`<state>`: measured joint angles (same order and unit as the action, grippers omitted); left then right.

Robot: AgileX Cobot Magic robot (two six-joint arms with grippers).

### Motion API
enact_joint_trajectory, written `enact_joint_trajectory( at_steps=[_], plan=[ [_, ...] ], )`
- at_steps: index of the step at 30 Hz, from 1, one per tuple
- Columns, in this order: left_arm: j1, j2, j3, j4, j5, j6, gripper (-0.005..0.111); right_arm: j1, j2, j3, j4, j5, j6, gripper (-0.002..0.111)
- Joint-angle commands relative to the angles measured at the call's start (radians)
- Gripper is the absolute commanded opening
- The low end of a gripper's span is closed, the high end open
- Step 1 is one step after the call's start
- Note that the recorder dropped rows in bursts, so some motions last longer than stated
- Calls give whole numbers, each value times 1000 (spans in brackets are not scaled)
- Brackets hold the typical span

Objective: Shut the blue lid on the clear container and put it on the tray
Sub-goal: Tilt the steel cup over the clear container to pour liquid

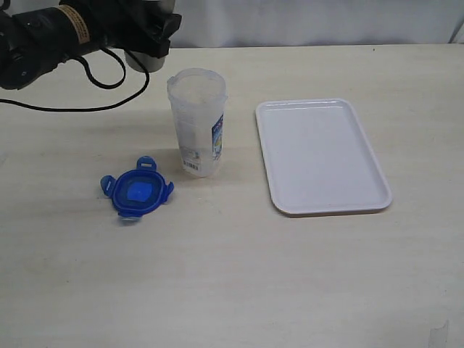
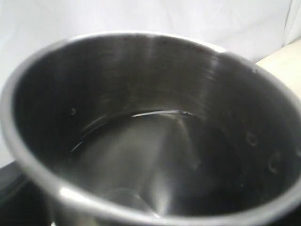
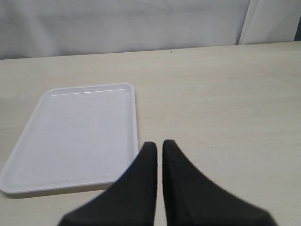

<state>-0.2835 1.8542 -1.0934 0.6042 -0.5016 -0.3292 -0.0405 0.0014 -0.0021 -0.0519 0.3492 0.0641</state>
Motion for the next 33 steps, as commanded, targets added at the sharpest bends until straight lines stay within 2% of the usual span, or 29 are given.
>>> enact_joint_trajectory(
  at_steps=[1,6,33],
  plan=[
    [-3,-17,-18,77,-67,21,0,-4,-1,2,-9,-3,-8,4],
    [-3,-17,-18,209,-75,52,0,-4,-1,2,-9,-3,-8,4],
    [-3,-17,-18,213,-75,404,0,-4,-1,2,-9,-3,-8,4]
  ],
)
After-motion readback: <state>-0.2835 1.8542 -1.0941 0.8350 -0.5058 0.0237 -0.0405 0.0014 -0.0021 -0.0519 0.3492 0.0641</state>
